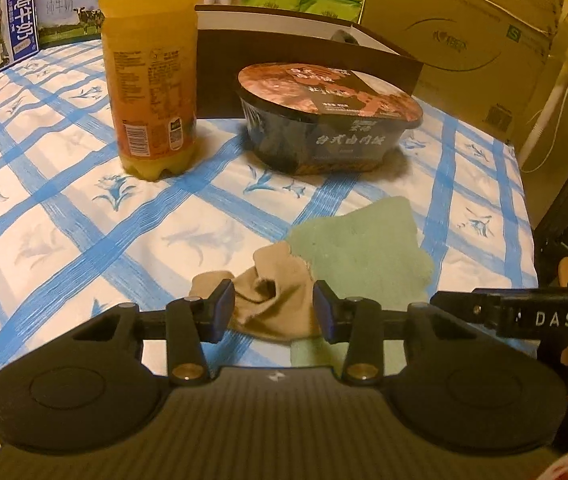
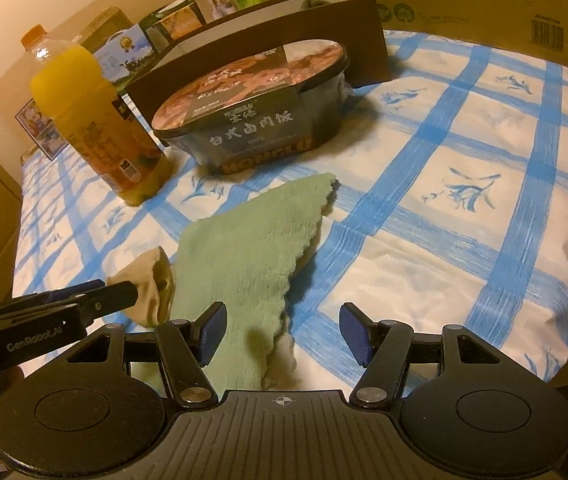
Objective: Organize soft objects
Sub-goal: 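Grasp the beige sock with the left gripper while the right grasps the green towel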
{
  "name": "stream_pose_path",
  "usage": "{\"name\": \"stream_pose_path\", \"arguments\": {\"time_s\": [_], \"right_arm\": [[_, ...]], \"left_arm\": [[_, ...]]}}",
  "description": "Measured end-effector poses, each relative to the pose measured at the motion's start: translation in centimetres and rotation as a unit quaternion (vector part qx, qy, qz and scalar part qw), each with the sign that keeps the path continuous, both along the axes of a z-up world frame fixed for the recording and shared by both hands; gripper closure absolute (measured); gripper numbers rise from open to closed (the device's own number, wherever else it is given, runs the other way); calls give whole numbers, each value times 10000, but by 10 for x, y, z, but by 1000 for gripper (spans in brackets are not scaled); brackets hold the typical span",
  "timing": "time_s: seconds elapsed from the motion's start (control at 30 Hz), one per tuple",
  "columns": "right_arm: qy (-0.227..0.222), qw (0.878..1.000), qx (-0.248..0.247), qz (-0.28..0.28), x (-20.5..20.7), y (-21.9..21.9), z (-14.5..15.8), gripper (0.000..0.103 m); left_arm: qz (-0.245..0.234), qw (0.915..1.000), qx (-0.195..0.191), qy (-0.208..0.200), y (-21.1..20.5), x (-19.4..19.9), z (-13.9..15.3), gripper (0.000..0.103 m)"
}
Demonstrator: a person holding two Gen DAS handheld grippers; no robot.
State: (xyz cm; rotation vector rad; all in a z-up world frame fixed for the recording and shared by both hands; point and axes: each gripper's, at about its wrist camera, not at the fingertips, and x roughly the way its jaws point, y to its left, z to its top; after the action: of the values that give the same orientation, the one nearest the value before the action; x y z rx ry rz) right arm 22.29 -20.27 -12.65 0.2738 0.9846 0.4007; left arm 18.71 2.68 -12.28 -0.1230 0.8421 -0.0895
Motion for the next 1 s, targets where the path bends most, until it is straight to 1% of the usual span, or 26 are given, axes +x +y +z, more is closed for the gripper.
{"name": "stream_pose_path", "arguments": {"time_s": [0.03, 0.07, 0.1, 0.13, 0.17, 0.2, 0.3, 0.4, 0.5, 0.6, 0.7, 0.77, 0.9, 0.97, 1.0], "right_arm": [[-1, 10000, 1, -7, 1, 0, -1, 41], [-3, 10000, 2, -1, 2, 1, -1, 41], [-3, 10000, -6, 5, 3, 1, -2, 41], [-2, 10000, -20, -5, 4, 1, -3, 41], [0, 10000, -22, -9, 6, 1, -3, 41], [5, 10000, -20, -11, 8, 1, -5, 41], [-20, 10000, -6, -5, 13, 1, -6, 41], [-51, 10000, 2, 27, 21, 3, -7, 41], [-104, 9999, 4, 59, 30, 6, -9, 41], [-115, 9999, 17, 78, 41, 10, -14, 41], [-65, 9999, 92, 53, 51, 13, -19, 41], [-72, 9998, 150, 50, 54, 17, -21, 41], [-184, 9992, 292, 217, 56, 29, -25, 41], [-246, 9984, 374, 354, 54, 34, -26, 67], [-287, 9981, 365, 399, 54, 35, -25, 82]], "left_arm": [[13, 10000, -23, 1, 0, 3, -1, 68], [36, 10000, -33, 4, 0, 5, -2, 72], [53, 10000, -46, 15, 1, 7, -4, 82], [73, 10000, -60, 26, 2, 9, -6, 87], [101, 9999, -90, 51, 4, 11, -7, 94], [108, 9998, -134, 101, 5, 12, -9, 96], [146, 9996, -181, 143, 11, 10, -11, 97], [197, 9998, -8, 92, 17, 2, -7, 98], [368, 9992, 149, 66, 29, -8, -3, 98], [654, 9976, 211, 102, 47, -16, -3, 98], [905, 9954, 204, 220, 64, -18, -5, 98], [1044, 9940, 129, 283, 73, -18, -7, 98], [1105, 9934, 1, 317, 77, -20, -7, 98], [1083, 9936, 17, 330, 74, -20, -8, 98], [1080, 9936, 7, 337, 74, -20, -8, 98]]}}
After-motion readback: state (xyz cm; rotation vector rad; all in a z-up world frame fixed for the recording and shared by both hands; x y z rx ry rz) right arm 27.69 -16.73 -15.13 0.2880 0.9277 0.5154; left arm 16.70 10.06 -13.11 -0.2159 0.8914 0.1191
